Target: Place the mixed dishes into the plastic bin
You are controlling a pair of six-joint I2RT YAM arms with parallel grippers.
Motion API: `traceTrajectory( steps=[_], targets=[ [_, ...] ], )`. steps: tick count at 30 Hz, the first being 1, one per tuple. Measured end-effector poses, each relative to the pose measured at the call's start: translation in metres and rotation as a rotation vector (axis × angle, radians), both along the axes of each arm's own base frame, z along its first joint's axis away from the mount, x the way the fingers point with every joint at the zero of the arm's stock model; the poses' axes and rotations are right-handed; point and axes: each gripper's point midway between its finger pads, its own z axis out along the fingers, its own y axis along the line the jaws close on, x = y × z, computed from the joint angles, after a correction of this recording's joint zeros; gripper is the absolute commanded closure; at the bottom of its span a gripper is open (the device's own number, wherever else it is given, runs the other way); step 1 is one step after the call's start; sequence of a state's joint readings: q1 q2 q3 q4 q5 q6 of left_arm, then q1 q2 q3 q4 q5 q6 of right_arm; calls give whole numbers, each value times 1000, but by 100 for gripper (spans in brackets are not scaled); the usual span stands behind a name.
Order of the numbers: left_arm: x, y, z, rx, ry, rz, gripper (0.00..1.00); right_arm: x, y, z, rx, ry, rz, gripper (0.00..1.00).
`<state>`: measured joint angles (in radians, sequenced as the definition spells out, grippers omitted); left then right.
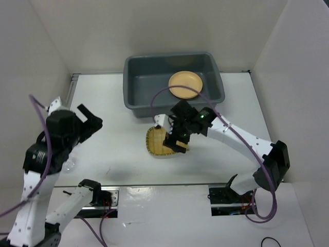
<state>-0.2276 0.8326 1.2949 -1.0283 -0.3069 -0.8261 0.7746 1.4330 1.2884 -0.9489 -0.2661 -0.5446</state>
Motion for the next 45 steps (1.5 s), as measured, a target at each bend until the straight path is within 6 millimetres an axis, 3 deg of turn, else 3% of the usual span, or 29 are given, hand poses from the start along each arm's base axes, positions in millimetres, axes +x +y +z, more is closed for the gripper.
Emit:
traceTrajectory(
  steps=[2, 5, 7, 10, 16, 21, 24, 27, 30, 36, 37, 40, 41, 43, 45],
  targets=[
    [-20, -2, -6, -45, -30, -12, 0, -11, 23, -3, 12, -52, 75, 5],
    [-44, -6, -35, -93, 22, -25, 0, -39, 54, -19, -3, -79, 201, 5],
    [-59, -6, -48, -113, 54, -28, 0, -47, 63, -35, -32, -98, 249, 5],
    [-77, -5, -52, -131, 66, -26, 0, -51, 63, -63, -104, -143, 276, 3],
    [-101, -5, -58, -167, 87, -25, 0, -30, 64, -100, -206, -243, 229, 3],
    [-114, -8, -59, -211, 68, -36, 0, -16, 48, -125, -263, -310, 136, 3],
    [-114, -10, -61, -229, 80, -33, 0, -9, 47, -134, -277, -342, 103, 3],
    [-115, -12, -65, -234, 97, -35, 0, 2, 58, -132, -235, -388, 48, 5],
    [-115, -13, -65, -238, 107, -40, 0, 9, 66, -131, -211, -410, 9, 11],
    [-114, -16, -67, -243, 124, -47, 0, 16, 81, -134, -166, -434, -44, 38],
    [-114, -16, -67, -242, 125, -47, 0, 15, 82, -135, -163, -432, -47, 52],
    [-113, -16, -67, -243, 126, -47, 0, 13, 83, -141, -172, -425, -47, 77],
    [-113, -16, -67, -243, 126, -47, 0, 16, 82, -140, -179, -447, -44, 91],
    [-113, -16, -68, -243, 129, -46, 0, 25, 81, -131, -200, -512, -50, 100],
    [-113, -16, -70, -242, 137, -45, 0, 32, 84, -120, -198, -548, -71, 100]
  ],
)
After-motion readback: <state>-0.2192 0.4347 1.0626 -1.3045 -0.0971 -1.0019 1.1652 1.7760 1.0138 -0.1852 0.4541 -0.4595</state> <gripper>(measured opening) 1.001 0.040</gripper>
